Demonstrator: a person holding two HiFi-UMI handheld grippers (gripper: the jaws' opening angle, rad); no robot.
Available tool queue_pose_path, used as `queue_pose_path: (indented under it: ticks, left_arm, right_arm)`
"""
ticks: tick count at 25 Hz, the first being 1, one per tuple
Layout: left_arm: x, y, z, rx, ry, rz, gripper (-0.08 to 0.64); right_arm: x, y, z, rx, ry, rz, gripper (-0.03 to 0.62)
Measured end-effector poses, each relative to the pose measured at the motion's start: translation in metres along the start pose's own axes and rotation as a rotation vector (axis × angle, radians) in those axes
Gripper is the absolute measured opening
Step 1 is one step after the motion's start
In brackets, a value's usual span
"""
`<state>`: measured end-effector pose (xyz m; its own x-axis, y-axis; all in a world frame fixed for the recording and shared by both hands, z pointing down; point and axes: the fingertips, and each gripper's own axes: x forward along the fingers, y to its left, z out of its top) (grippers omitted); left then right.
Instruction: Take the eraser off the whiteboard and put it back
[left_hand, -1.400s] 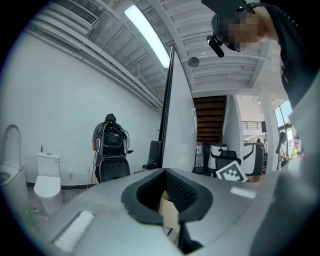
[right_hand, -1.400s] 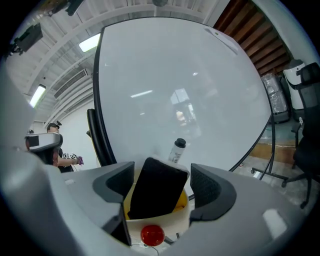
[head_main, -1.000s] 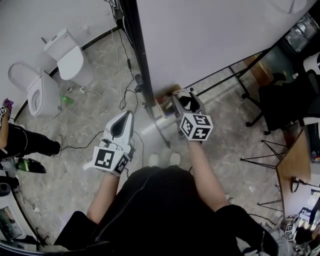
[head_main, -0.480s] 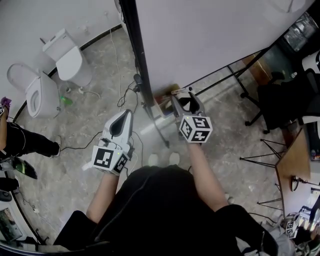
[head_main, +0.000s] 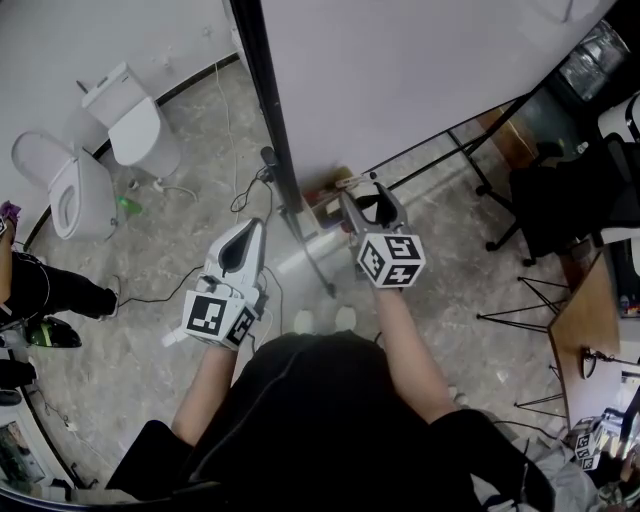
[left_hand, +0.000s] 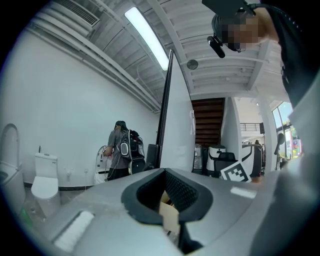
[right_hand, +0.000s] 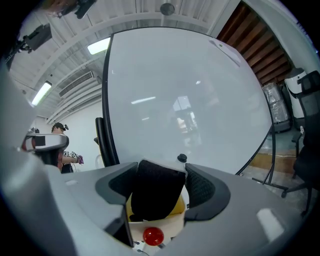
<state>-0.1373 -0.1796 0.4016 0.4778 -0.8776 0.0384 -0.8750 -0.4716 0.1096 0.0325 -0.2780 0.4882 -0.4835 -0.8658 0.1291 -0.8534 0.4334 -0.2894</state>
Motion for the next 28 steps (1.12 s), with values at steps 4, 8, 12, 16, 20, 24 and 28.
queue_pose_path:
  ticks: [4,8,12,16,20,24,28]
  left_arm:
    - [0.001,-0.005,0.000,0.001,-0.003,-0.008,0.003]
    - [0.001,-0.009,0.002,0.002,-0.010,-0.016,0.003]
    - [0.004,-0.016,0.004,0.004,-0.018,-0.028,0.003]
    - [0.006,-0.022,0.005,0.008,-0.020,-0.037,0.003]
    - [0.010,-0.028,0.006,0.020,-0.021,-0.050,0.003]
    - [0.011,-0.035,0.007,0.020,-0.029,-0.067,0.003]
    - [0.015,-0.042,0.006,0.025,-0.030,-0.086,0.003]
  right_arm:
    - [-0.005,0.003,0.007,-0.013,-0.018,0.014,0.302]
    - [-0.014,0.007,0.018,-0.017,-0.044,0.029,0.302]
    - [-0.026,0.007,0.032,-0.018,-0.075,0.037,0.301]
    - [-0.038,0.009,0.047,-0.023,-0.103,0.048,0.301]
    - [-0.049,0.012,0.060,-0.038,-0.128,0.062,0.299]
    - [-0.060,0.015,0.071,-0.045,-0.150,0.067,0.299]
    - [-0.072,0.018,0.081,-0.071,-0.169,0.072,0.299]
